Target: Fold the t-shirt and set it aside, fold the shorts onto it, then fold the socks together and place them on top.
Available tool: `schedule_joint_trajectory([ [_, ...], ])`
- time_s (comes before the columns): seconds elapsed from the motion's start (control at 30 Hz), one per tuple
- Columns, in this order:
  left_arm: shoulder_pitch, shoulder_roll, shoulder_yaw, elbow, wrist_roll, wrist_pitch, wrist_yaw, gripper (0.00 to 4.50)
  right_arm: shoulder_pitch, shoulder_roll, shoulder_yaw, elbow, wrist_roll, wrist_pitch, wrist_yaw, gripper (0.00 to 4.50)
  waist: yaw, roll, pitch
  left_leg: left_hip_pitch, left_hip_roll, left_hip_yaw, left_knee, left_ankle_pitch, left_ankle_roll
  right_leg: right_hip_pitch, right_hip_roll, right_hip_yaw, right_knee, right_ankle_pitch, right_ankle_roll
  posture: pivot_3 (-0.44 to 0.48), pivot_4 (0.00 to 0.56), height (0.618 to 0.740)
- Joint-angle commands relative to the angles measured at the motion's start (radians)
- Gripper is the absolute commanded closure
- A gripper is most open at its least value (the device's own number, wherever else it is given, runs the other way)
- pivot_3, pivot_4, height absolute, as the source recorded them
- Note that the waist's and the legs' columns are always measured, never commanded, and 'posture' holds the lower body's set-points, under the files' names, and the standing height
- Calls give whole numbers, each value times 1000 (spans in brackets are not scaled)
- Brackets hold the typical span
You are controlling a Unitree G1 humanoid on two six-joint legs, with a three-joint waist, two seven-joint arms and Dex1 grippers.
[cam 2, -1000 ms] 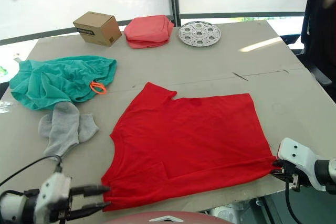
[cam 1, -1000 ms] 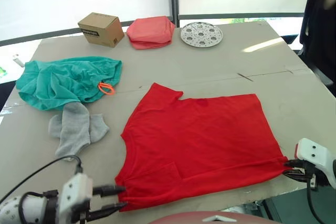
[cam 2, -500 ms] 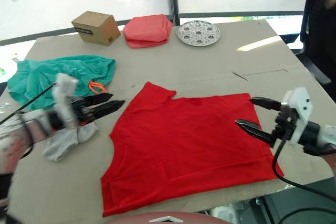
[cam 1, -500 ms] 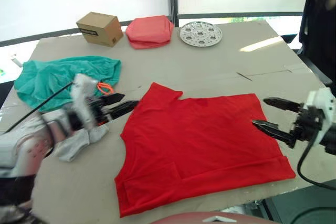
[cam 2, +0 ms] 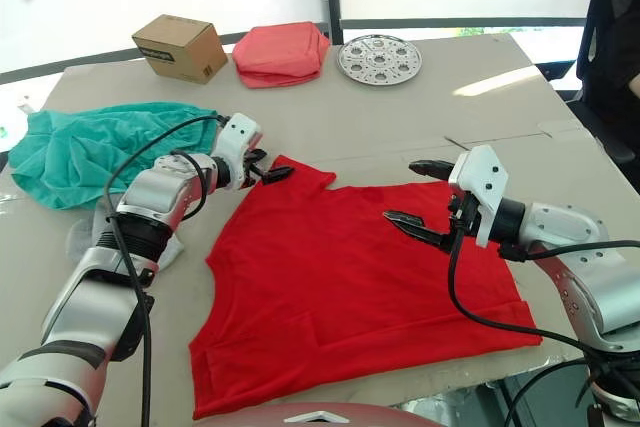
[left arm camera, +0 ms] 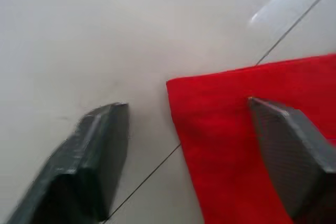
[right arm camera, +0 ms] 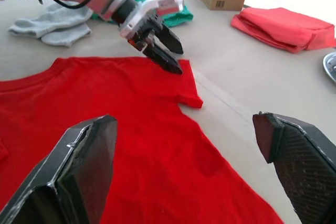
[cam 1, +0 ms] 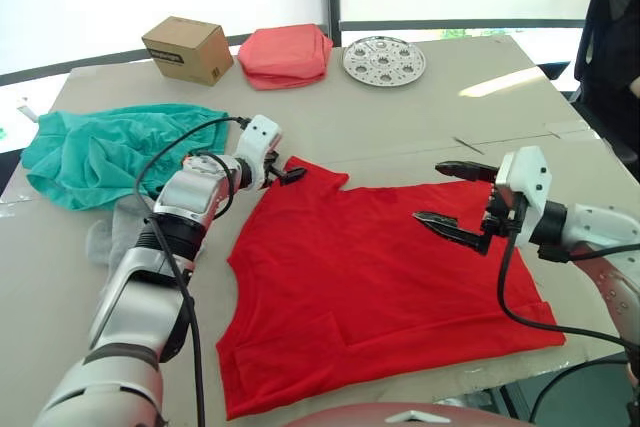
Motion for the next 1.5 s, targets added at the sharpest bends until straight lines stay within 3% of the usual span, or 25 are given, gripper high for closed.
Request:
schedule_joint_trajectory([
  [0.03,-2,-20,-35,82,103,-113,-61,2255,37,-4,-16,-39,-14,-47,-9,95,2,0,0,0,0,0,1,0,0,1,0,0,0,0,0,0,150,740],
  [0.2,11,-50,-1,133,124,-271,-180,4465,90,0,-7,-5,-73,-21,-81,95,5,1,-1,0,0,0,3,0,1,1,0,0,0,0,0,0,150,740],
  [0.5,61,-30,160,42,58,-333,-292,4465,24,-57,30,102,-200,151,-206,95,-10,1,-1,0,0,0,3,0,0,1,0,-1,2,0,0,0,150,740],
  [0.63,167,3,255,-195,-25,-295,-316,4465,-129,-174,147,246,-330,246,-201,95,-19,1,0,0,0,0,4,0,1,0,0,-1,2,0,0,0,150,740],
  [0.83,421,65,358,-641,-180,-118,-322,4465,-369,-207,249,468,-342,373,-99,95,-34,2,0,0,0,-1,3,0,1,0,0,-1,1,0,-1,0,150,740],
  [1.13,678,93,458,-950,-300,-8,-284,4465,-582,-135,397,756,-393,360,46,95,-37,3,0,0,0,0,3,-2,4,1,0,-1,1,1,-1,0,150,740],
  [1.37,816,111,502,-1055,-328,-19,-282,4465,-675,-79,451,956,-472,247,100,95,-33,5,1,0,0,0,2,0,1,1,0,-1,1,1,-2,0,150,740],
  [1.47,841,106,513,-1060,-330,-29,-279,4500,-735,-37,470,1073,-507,208,117,823,-34,5,1,0,0,0,3,0,1,1,0,-1,1,0,-3,0,150,740],
  [1.5,845,106,515,-1061,-330,-32,-279,4500,-748,-29,472,1101,-518,198,122,823,-35,5,1,0,0,0,3,0,1,1,0,-1,1,1,-4,0,150,740],
])
